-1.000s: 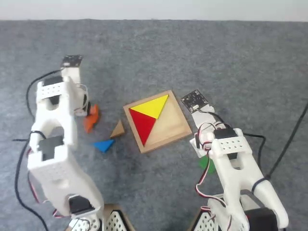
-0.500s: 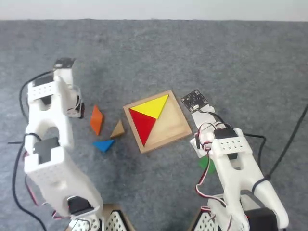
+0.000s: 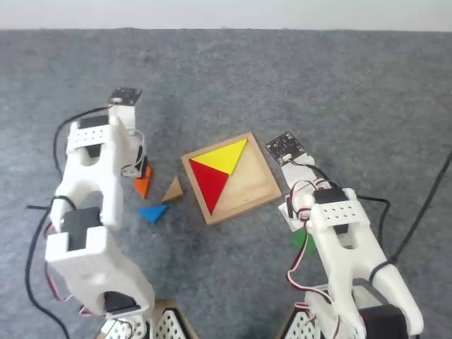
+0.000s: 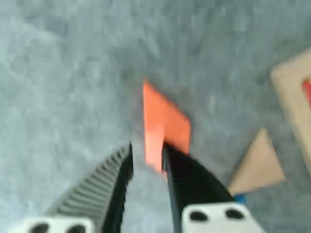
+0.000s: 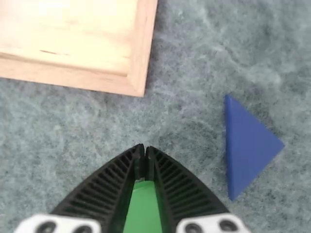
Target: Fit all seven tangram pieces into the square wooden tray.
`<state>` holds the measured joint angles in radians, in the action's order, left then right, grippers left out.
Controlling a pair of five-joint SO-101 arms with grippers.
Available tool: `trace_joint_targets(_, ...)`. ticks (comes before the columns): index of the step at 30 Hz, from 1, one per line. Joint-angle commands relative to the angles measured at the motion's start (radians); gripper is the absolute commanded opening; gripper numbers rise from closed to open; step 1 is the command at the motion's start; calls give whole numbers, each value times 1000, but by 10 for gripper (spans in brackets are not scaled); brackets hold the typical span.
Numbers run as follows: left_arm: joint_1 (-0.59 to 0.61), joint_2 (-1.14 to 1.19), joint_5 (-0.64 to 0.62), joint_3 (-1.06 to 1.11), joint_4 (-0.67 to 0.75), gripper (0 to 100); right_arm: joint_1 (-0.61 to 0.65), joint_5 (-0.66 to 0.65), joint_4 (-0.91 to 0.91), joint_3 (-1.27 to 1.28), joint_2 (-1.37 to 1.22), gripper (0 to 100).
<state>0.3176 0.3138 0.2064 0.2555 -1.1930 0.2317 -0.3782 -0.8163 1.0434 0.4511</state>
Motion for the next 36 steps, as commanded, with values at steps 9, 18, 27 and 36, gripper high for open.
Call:
trace_joint_targets(9,163,110,104,-94,-23,95,7,-6,12,-3,39,28)
trace_joint_targets(18,-20,-83,-23,-159,-138,100,7,-6,15,-3,39,28)
trace_joint_targets(27,-141,-57,-104,-125,-74,133,5,-5,13,-3,39,28)
trace_joint_targets(36,-52,127,-60,-166,-63,133,5,-5,13,-3,39,28)
